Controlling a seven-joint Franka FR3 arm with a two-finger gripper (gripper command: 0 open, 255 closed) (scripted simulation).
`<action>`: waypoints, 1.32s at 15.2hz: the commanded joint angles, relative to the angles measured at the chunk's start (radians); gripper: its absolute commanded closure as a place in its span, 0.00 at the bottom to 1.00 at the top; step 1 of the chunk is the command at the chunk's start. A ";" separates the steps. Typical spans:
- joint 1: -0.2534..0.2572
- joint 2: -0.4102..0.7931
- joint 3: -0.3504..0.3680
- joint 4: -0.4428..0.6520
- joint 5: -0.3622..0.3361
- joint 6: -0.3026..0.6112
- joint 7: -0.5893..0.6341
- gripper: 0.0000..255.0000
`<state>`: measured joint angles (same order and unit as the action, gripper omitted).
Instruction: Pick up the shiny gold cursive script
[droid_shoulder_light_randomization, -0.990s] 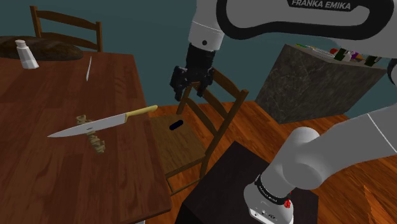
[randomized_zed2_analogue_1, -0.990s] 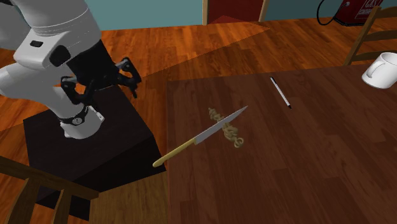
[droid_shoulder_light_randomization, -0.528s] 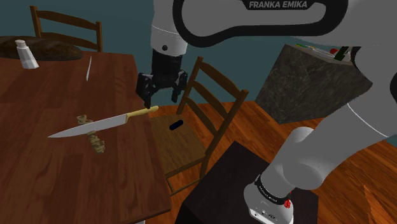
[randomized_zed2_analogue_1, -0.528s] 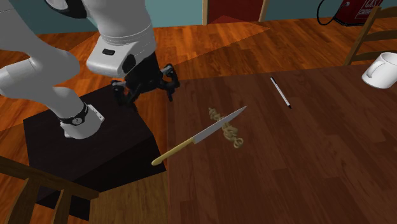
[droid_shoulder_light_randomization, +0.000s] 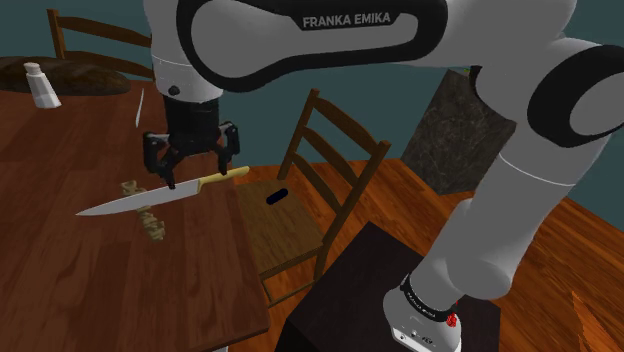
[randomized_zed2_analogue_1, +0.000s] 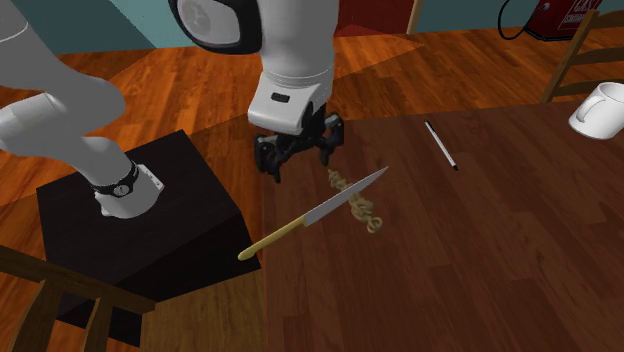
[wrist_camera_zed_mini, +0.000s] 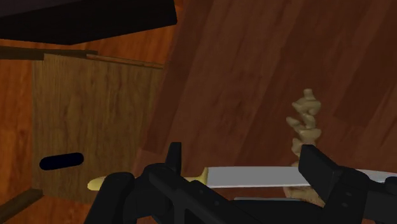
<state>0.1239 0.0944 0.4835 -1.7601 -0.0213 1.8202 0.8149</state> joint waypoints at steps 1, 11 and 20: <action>0.031 0.098 0.015 0.091 -0.053 -0.014 0.056 0.00; 0.153 0.368 0.007 0.344 -0.183 -0.051 0.164 0.00; 0.151 0.377 0.004 0.309 -0.188 -0.009 0.168 1.00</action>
<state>0.2750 0.4707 0.4873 -1.4507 -0.2089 1.8111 0.9830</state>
